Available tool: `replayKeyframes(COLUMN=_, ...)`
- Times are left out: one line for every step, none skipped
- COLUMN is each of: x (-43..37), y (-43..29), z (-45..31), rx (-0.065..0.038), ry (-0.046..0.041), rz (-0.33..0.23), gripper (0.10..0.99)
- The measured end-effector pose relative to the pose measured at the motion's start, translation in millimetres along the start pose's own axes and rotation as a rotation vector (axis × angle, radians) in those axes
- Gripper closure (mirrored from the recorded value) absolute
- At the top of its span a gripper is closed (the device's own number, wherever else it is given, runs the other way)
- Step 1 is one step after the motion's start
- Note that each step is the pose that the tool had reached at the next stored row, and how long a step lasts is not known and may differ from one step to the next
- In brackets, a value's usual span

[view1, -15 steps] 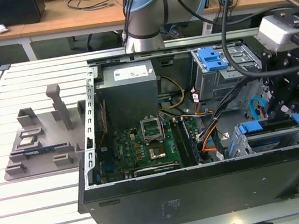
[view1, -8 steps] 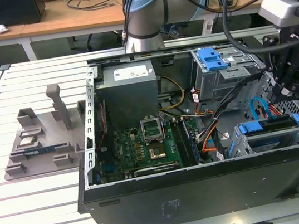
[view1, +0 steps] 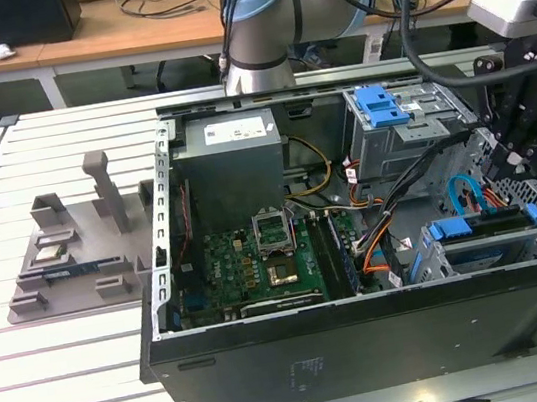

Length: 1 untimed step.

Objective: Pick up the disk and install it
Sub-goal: 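Insert the second disk wire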

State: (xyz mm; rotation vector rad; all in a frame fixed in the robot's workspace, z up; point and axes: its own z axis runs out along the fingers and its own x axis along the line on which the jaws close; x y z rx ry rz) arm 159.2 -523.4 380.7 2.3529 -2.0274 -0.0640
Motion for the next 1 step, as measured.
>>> replayKeyframes(x=0.0, y=0.0, z=0.0, rx=0.0, ry=0.0001, rz=0.0, gripper=0.98)
